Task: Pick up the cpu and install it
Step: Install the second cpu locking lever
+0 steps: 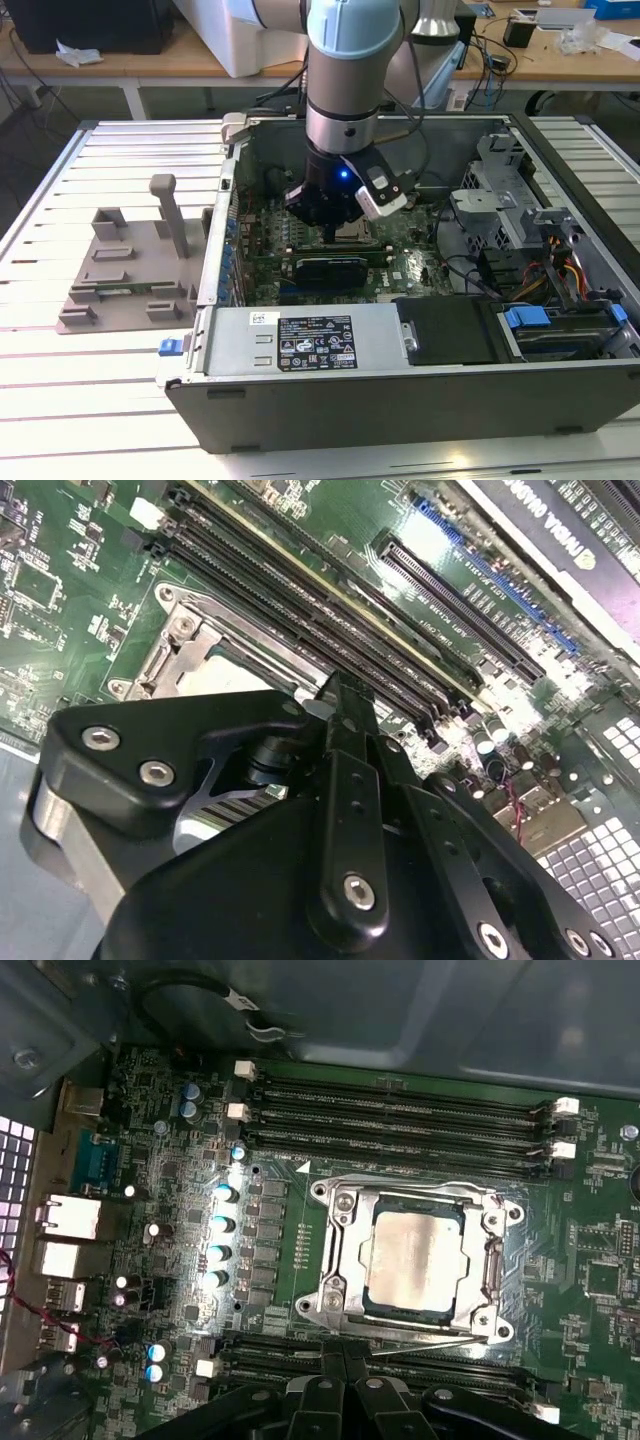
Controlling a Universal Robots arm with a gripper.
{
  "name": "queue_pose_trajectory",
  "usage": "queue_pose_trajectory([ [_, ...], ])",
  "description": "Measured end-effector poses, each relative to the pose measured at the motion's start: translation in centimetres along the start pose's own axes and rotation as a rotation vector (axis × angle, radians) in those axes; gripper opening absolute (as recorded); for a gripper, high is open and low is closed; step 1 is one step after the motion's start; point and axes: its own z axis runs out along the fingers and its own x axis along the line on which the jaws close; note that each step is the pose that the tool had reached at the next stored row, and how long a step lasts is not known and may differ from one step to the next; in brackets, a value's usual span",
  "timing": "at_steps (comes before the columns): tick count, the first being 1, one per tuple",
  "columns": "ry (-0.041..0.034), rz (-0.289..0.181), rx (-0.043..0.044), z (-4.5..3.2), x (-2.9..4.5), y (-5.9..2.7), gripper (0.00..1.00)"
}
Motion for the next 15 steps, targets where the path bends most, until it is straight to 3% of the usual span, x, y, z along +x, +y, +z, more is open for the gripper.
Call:
queue_pose_trajectory([
  [4,0.0,-0.009,-0.0063,0.32,0.08,0.17,0.11],
  [8,0.0021,-0.047,-0.0171,1.1,0.89,0.22,0.11],
  [13,0.0031,-0.084,-0.0334,1.72,1.41,0.24,0.11],
  [15,0.0036,-0.103,-0.0438,2.03,1.6,0.23,0.11],
])
